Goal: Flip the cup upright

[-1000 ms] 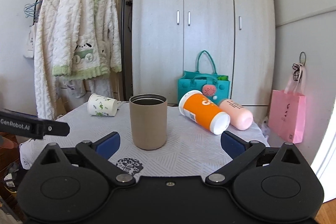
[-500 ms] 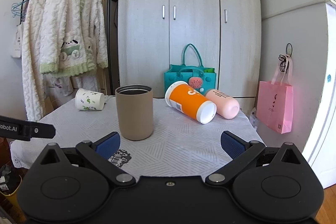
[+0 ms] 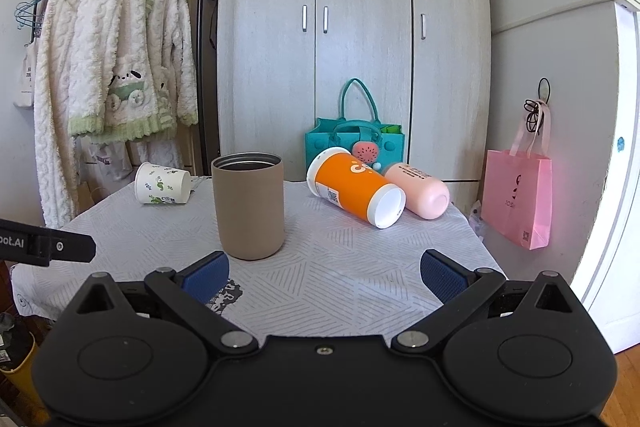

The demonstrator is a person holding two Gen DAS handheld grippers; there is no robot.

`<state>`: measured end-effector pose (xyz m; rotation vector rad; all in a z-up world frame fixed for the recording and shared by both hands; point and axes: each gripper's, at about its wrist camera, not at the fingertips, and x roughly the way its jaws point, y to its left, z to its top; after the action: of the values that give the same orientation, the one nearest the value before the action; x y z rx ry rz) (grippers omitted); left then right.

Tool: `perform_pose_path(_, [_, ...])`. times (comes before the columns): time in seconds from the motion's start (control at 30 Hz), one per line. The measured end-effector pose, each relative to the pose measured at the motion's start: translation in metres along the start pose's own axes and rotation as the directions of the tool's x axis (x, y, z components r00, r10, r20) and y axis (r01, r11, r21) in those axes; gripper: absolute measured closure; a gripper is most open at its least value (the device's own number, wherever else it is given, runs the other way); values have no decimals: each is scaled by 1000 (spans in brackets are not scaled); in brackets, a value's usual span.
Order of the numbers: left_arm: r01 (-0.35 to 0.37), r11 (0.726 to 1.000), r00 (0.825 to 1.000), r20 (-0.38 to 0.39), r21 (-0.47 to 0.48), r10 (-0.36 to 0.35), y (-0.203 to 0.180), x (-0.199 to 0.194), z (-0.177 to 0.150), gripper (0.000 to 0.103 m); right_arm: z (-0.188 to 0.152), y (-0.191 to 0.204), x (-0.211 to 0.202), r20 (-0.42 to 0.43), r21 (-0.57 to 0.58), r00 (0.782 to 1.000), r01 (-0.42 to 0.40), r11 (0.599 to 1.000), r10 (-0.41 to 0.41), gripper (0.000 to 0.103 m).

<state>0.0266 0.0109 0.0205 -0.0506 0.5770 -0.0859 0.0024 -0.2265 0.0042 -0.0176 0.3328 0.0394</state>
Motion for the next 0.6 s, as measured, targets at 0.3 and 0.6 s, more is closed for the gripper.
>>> perform_pose_path(0.3, [-23, 1000, 1000, -21, -13, 23, 2, 3, -1, 0, 0, -4, 1, -6, 28, 999, 36, 999, -36, 0])
perform_pose_path(0.6, [-50, 999, 998, -34, -2, 50, 0, 6, -1, 0, -6, -3, 7, -21, 14, 997, 79, 997, -79, 0])
